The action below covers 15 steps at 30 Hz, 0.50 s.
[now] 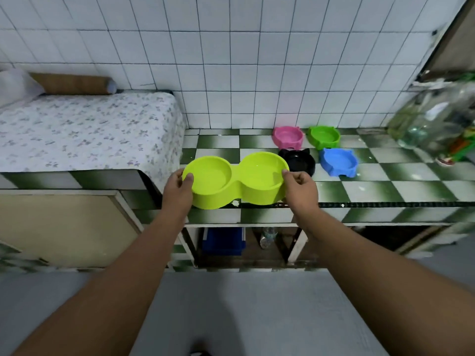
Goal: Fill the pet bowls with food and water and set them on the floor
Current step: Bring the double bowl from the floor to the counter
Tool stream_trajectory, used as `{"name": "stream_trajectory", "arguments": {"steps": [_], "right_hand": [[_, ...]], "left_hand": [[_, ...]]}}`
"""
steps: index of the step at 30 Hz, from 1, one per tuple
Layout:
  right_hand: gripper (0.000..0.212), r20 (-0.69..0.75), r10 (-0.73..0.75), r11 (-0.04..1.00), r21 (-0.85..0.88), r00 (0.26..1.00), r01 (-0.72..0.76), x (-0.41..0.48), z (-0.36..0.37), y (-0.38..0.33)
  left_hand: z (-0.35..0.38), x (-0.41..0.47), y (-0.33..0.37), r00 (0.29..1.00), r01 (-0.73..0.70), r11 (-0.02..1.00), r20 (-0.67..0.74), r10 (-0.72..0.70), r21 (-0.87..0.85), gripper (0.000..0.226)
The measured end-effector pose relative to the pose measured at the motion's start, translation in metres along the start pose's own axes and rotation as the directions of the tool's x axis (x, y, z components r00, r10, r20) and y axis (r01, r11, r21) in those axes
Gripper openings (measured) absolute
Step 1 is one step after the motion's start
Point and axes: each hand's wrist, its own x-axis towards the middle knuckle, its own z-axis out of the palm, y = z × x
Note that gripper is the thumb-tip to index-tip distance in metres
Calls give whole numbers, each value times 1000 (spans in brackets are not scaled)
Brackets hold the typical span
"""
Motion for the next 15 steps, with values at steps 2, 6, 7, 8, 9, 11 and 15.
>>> {"name": "stream_trajectory", "arguments": {"steps": [2,6,7,8,9,11,15], "right_hand": [[29,-3,23,1000,12,1000,-23,14,-1,3],[25,-33,53,998,31,998,-52,41,6,12],[25,-45,58,998,24,997,-57,50,9,14],[25,-56,63,998,15,996,-63,60,12,15],[26,-70,66,998,7,995,-66,72,16,15],[26,-117,72,997,-10,991,-73,97,25,14],[26,-200,53,993,-95,978,-73,151,49,4]], "left_hand": [[13,16,1,1000,-5,999,12,5,34,39],[38,58,-4,999,-23,998,39,20,61,37],[45,69,-6,999,-18,998,44,15,61,35],[52,81,-8,998,-11,998,54,8,55,33],[60,94,-10,998,-3,999,67,0,41,30],[75,121,-14,996,21,1000,89,-22,13,26],[98,165,-25,991,55,996,119,-62,64,21]]}}
